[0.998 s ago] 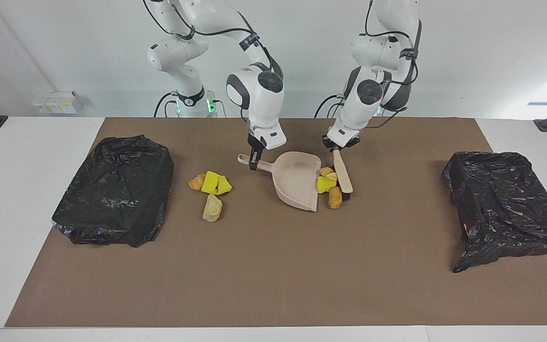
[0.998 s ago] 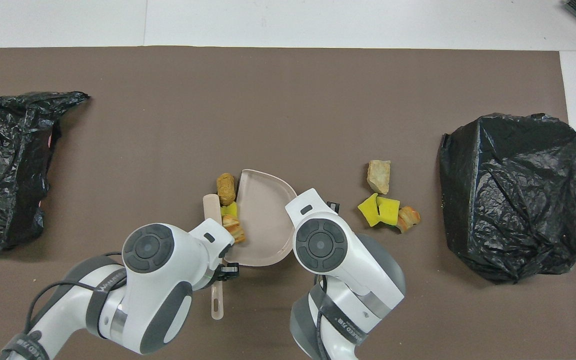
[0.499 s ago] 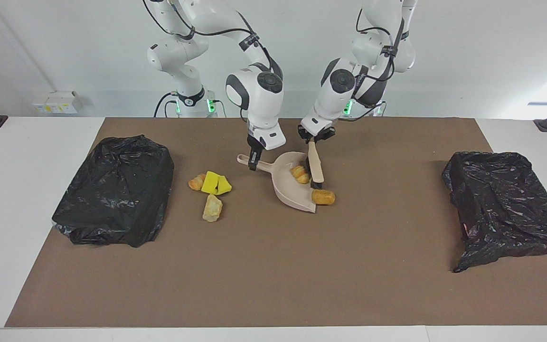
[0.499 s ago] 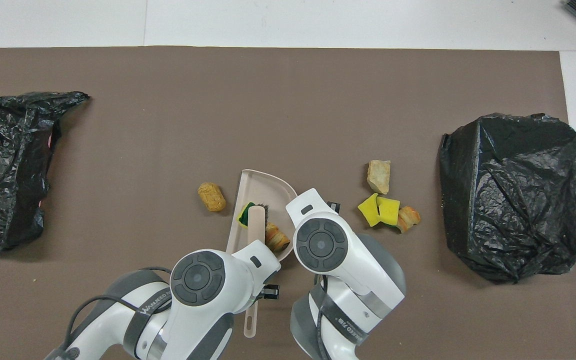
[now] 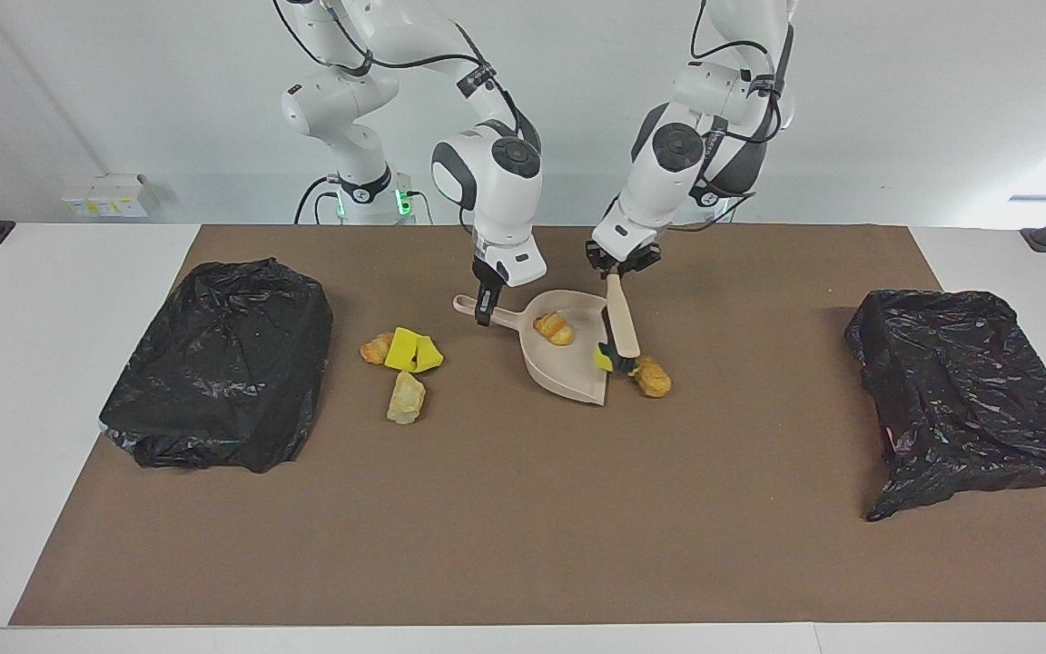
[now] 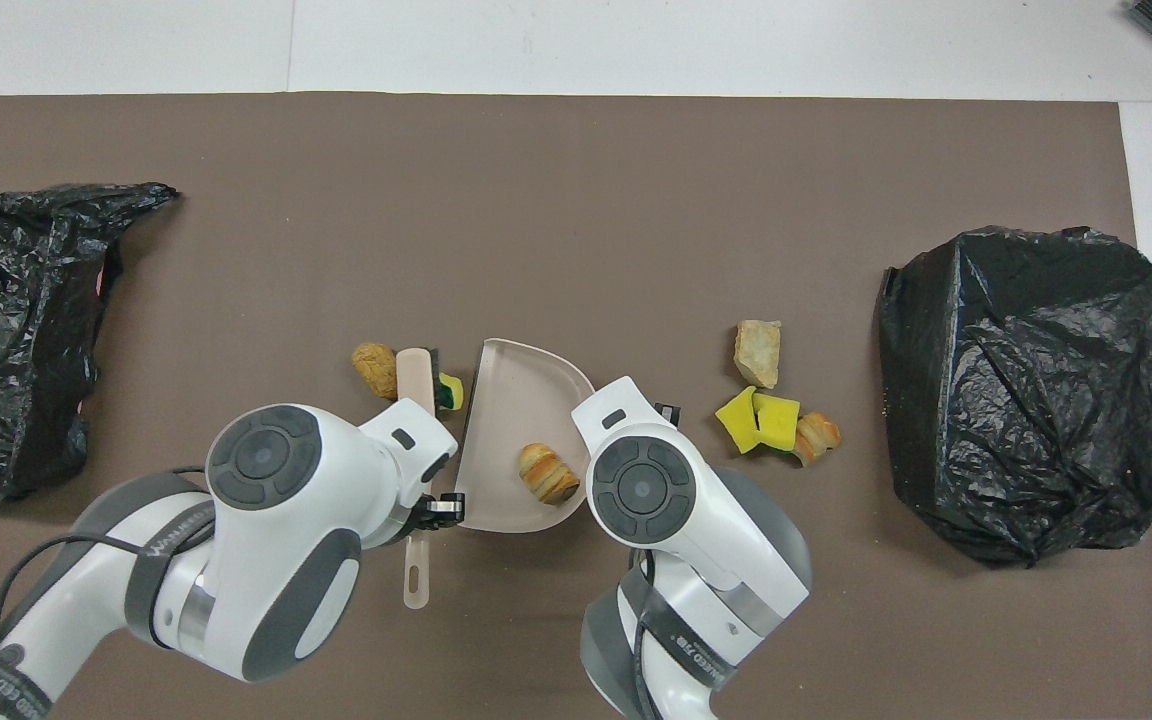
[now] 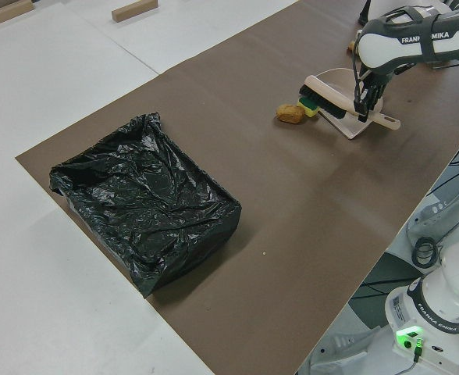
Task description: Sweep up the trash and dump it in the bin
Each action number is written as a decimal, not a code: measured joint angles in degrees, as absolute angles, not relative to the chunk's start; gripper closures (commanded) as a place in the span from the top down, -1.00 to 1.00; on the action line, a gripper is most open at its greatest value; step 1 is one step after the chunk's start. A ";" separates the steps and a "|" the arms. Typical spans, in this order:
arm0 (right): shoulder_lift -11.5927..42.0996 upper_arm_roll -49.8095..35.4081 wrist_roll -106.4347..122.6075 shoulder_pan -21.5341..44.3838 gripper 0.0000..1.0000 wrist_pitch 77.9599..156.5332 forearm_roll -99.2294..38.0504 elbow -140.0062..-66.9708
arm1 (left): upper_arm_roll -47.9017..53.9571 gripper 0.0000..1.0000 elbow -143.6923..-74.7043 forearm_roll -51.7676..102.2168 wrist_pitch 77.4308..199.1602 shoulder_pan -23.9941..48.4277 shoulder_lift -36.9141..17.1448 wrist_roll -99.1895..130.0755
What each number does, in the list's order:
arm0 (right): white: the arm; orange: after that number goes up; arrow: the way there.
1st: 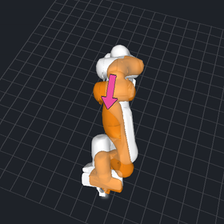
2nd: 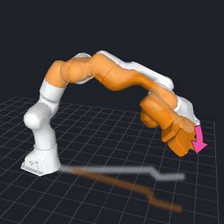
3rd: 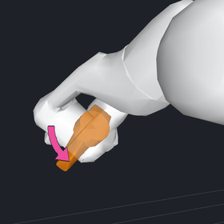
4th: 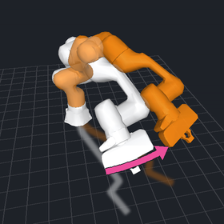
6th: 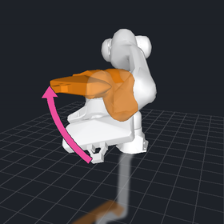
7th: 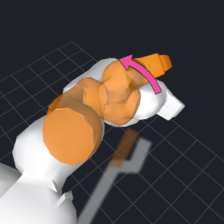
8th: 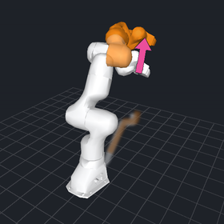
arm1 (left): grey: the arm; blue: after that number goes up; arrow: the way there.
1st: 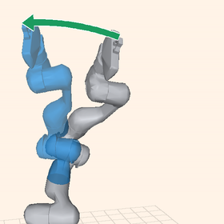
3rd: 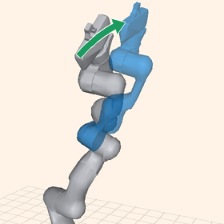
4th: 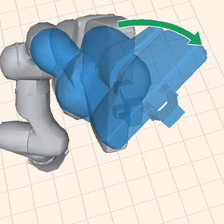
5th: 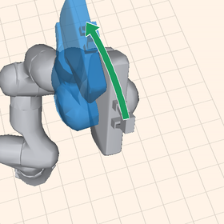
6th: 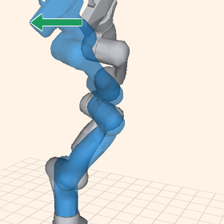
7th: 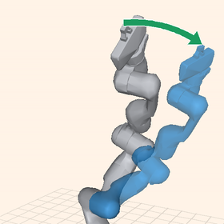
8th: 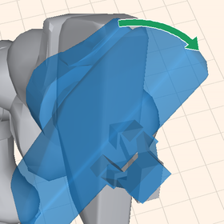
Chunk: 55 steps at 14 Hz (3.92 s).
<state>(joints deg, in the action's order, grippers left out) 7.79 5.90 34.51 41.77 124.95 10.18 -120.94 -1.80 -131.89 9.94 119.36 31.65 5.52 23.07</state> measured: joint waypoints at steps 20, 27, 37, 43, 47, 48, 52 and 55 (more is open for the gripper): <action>7.71 5.86 32.23 41.72 -1.00 124.52 10.15 -121.10 | -1.34 -1.00 -120.56 5.08 114.02 8.72 -6.90 3.45; 7.28 5.79 28.60 41.79 -1.00 122.55 10.14 -121.19 | 0.16 -1.00 -123.29 6.59 114.05 20.79 -5.98 3.38; 7.27 5.79 28.59 41.79 -1.00 122.55 10.14 -121.22 | -1.09 -1.00 -126.74 8.54 114.05 32.31 -2.23 4.51; 6.36 5.89 26.87 41.53 -1.00 122.55 10.14 -121.15 | -1.86 -1.00 -126.54 8.46 114.10 24.21 -2.09 8.40; -0.01 6.09 26.45 36.97 -1.00 120.27 10.16 -120.71 | -0.92 -1.00 -126.51 8.41 113.94 24.63 -1.26 16.30; -2.09 6.13 26.98 35.37 -1.00 118.11 10.17 -120.41 | -0.65 -1.00 -126.70 8.41 113.94 25.62 -0.99 18.21; -9.67 6.57 38.84 25.45 -1.00 109.15 7.79 -119.23 | 0.04 -1.00 -128.82 8.41 115.05 34.35 1.05 28.62; -13.13 7.20 52.81 12.40 -1.00 103.78 5.89 -118.41 | 0.33 -1.00 -133.73 8.56 119.09 41.78 4.08 36.12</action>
<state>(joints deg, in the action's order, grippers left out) -13.13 7.20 52.81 12.40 103.78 5.89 -118.41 0.33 -133.73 8.56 119.09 41.78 4.08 36.12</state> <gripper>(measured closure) 0.683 0.740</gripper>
